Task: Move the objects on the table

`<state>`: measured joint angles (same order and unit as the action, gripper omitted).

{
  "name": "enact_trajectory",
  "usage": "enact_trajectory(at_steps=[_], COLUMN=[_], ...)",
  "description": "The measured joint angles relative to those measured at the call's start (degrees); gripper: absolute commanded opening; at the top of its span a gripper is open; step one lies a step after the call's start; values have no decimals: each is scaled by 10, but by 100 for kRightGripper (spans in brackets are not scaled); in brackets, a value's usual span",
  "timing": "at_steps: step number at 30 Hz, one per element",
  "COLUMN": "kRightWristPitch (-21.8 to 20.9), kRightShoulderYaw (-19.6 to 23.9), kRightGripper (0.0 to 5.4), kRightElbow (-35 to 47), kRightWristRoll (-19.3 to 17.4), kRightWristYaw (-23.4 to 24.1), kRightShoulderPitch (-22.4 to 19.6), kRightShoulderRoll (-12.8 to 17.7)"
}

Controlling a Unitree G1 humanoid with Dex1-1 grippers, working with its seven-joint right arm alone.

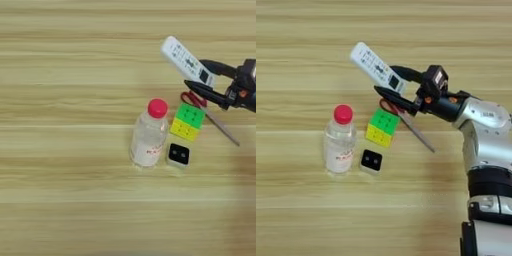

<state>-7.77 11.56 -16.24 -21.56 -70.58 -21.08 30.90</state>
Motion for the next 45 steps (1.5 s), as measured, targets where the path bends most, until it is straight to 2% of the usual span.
enact_trajectory(at_steps=[3,5,6,13,17,24,36,45], kRightWristPitch=[43,59,75,108,122,121,95,59], kRightShoulderYaw=[1,2,6,18,24,20,-5,-32], kRightGripper=[290,290,290,290,290,290,290,290], kRightElbow=[92,132,177,235,265,280,272,248], kRightWristRoll=[-41,-60,-81,-120,-145,-144,-109,-74], kRightWristYaw=[-11,-11,-10,-12,-31,-75,-122,-165], kRightShoulderPitch=[22,24,23,40,55,87,107,131], kRightShoulderRoll=[2,6,15,26,33,48,62,76])
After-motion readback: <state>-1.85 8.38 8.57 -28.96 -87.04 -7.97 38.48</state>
